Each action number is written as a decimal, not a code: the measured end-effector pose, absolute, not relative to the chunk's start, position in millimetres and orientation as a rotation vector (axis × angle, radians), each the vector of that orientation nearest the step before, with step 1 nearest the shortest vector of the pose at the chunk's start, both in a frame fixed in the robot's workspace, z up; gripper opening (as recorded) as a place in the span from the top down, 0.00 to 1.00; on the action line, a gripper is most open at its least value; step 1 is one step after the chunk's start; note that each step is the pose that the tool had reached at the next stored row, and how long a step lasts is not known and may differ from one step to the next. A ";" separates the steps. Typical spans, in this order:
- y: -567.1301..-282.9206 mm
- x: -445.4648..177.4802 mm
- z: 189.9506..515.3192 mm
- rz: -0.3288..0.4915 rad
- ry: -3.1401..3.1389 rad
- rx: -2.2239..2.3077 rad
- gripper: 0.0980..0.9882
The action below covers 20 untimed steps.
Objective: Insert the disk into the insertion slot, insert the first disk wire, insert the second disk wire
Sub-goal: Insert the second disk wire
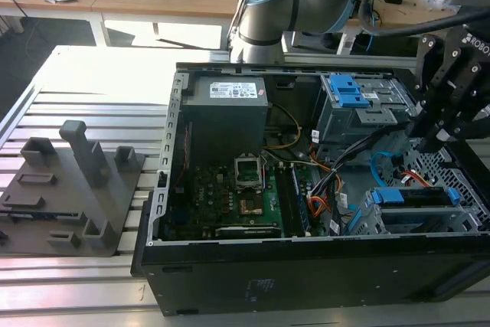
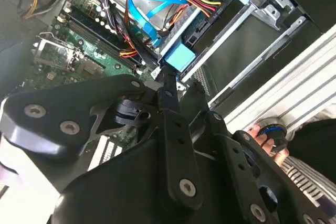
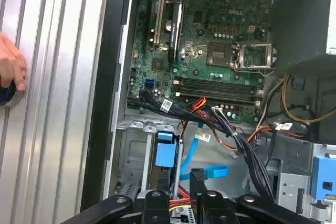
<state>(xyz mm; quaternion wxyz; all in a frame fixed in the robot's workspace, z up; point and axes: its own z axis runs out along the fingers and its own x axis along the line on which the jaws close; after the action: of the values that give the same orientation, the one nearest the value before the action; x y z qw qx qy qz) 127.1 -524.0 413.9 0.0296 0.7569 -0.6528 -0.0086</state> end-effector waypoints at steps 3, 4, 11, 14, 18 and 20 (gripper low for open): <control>-516.1 127.1 405.1 -0.023 -1.935 2.398 0.77; -512.7 127.1 403.3 -0.023 -1.935 2.398 0.77; -493.0 127.1 386.8 -0.022 -1.924 2.407 0.77; -492.8 127.1 374.8 -0.020 -1.922 2.406 0.77; -492.8 127.1 358.6 -0.007 -1.916 2.397 0.77; -492.9 127.1 358.1 0.002 -1.911 2.391 0.77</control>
<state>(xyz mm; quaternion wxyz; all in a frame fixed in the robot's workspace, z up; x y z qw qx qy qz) 127.1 -492.9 358.1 0.0403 0.7805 -0.6239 0.0008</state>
